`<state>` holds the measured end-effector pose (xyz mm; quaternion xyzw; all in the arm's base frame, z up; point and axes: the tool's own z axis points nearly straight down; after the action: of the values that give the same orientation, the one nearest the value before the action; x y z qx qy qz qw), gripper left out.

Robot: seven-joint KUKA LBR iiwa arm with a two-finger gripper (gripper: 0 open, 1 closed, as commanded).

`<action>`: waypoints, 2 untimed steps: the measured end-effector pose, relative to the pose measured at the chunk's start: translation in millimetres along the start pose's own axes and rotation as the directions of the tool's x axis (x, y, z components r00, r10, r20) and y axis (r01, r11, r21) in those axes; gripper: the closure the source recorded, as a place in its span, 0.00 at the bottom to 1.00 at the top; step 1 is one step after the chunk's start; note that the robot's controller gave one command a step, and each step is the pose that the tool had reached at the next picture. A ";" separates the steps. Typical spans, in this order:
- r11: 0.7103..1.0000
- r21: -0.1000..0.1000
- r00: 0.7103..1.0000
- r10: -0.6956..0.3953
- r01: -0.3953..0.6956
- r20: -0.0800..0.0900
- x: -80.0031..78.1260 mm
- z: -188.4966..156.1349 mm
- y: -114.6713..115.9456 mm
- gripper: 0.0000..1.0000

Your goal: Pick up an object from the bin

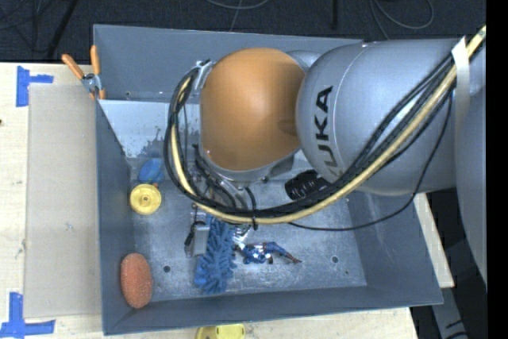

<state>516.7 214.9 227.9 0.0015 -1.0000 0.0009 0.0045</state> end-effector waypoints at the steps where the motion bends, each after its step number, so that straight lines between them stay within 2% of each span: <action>1: 1.000 -0.002 1.000 0.005 -0.005 0.008 -1.8 -4.4 -1.2 0.00; 2: 0.999 -0.004 0.999 0.039 -0.039 0.013 14.7 45.5 -19.6 0.00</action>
Offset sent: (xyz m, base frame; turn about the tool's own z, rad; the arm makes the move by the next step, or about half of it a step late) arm -0.0368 -0.0450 -0.1093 0.0918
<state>501.6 195.2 182.5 -0.0183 -0.9998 -0.0007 -0.0018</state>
